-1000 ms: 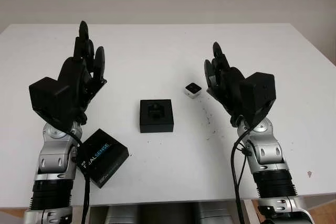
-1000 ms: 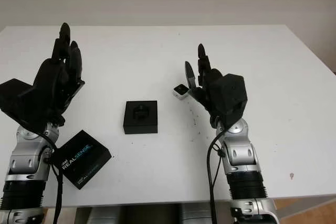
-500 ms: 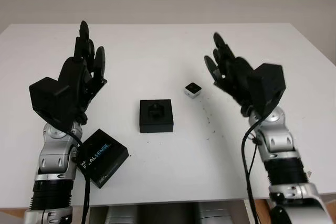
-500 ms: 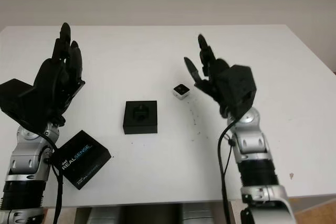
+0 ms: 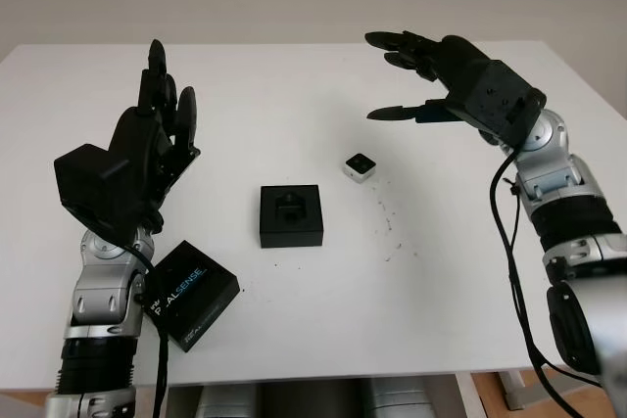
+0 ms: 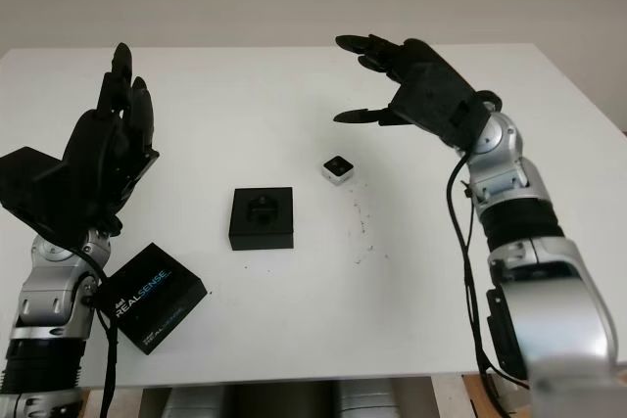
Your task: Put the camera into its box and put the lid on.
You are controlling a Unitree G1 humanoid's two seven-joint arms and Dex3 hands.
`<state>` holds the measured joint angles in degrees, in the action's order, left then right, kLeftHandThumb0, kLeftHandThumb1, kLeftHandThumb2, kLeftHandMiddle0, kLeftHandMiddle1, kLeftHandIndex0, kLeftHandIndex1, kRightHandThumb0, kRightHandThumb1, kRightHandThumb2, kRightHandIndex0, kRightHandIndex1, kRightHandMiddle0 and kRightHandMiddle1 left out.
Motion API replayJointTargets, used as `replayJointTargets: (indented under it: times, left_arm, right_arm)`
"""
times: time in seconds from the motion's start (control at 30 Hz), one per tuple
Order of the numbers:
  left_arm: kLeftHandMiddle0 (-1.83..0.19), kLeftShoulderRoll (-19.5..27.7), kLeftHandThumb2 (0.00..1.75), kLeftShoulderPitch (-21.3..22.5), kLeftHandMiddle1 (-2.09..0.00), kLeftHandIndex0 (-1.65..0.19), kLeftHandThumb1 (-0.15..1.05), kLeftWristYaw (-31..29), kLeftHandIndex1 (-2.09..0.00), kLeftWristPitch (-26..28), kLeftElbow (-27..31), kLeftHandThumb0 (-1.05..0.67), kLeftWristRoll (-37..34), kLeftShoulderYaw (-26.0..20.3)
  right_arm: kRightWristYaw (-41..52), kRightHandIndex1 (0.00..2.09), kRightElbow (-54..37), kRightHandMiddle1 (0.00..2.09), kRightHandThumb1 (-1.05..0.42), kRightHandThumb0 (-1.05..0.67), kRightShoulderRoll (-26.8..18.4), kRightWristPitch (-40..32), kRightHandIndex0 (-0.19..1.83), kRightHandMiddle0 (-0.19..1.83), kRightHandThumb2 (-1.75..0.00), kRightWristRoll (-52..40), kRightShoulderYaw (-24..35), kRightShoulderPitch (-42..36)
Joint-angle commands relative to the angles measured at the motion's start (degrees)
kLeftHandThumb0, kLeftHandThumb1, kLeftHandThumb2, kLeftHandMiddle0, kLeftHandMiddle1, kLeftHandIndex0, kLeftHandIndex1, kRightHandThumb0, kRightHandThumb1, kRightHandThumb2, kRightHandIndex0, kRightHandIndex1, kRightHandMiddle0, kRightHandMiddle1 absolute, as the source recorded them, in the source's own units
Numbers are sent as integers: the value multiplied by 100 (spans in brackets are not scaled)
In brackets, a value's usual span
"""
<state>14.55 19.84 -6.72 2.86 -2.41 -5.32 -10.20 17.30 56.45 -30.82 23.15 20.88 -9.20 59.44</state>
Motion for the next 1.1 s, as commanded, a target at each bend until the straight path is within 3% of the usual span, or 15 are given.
replayJointTargets:
  times: [0.0,0.17,0.6,1.07]
  left_arm:
    - [19,5,64,-12,0,19,105,13,0,68,144,-83,-10,2]
    - [19,-13,63,-32,0,19,105,58,0,139,186,-84,24,8]
    - [19,2,65,-37,0,19,105,52,0,164,245,-82,17,9]
    - [19,47,68,-20,0,19,105,27,0,117,213,-79,17,-12]
  right_arm:
    - [-97,18,342,26,-77,-54,-136,261,31,32,-4,274,-237,416]
    - [-626,19,899,28,-79,-60,-237,512,32,32,-5,1419,-1125,967]
    - [-1133,14,1260,19,-79,-42,-66,869,35,36,-5,2566,-2266,1449]
    - [-1611,12,1566,15,-80,-40,86,996,40,43,-6,2630,-2450,1299]
